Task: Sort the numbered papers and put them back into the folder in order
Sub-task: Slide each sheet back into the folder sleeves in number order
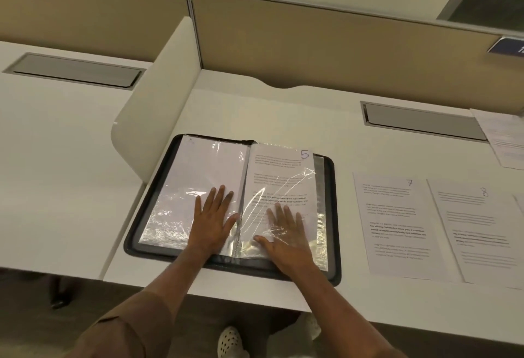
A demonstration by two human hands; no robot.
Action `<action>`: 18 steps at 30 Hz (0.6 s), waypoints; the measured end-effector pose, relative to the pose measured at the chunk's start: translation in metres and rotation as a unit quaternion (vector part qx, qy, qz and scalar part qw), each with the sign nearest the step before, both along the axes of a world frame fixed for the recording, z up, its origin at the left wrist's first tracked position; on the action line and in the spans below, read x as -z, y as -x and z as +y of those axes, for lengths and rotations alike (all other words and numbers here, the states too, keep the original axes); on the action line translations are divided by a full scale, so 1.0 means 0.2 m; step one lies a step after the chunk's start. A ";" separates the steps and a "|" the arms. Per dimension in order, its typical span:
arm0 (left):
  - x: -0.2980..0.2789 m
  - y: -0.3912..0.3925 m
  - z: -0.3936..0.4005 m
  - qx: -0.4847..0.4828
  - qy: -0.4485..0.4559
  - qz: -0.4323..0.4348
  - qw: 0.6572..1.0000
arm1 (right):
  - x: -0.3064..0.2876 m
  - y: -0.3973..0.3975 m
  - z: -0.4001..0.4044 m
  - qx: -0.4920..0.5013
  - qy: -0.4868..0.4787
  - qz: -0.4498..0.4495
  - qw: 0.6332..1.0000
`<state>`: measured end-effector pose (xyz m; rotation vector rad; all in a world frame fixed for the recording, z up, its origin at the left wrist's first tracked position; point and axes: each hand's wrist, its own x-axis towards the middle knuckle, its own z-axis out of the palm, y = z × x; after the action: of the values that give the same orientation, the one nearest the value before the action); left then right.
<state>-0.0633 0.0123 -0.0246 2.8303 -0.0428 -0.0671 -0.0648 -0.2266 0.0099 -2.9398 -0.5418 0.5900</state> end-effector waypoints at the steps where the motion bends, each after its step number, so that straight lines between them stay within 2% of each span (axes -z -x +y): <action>1: -0.01 0.00 0.00 0.000 0.012 0.004 1.000 | 0.00 0.01 0.00 -0.003 -0.002 -0.013 1.000; 9: -0.12 0.07 -0.09 -0.001 0.091 -0.037 0.995 | -0.01 0.23 -0.04 -0.009 -0.041 -0.032 0.999; 14: -0.10 0.11 -0.21 0.059 0.068 -0.027 0.996 | -0.01 0.21 0.01 0.027 -0.020 -0.035 0.999; 18: -0.11 0.13 -0.28 0.087 0.061 -0.012 0.994 | -0.15 0.22 -0.02 0.059 -0.100 -0.036 0.993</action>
<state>-0.0901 -0.0434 -0.0031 2.6988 -0.2903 -0.0663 -0.1097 -0.2305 0.0389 -2.7878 -0.4026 0.3920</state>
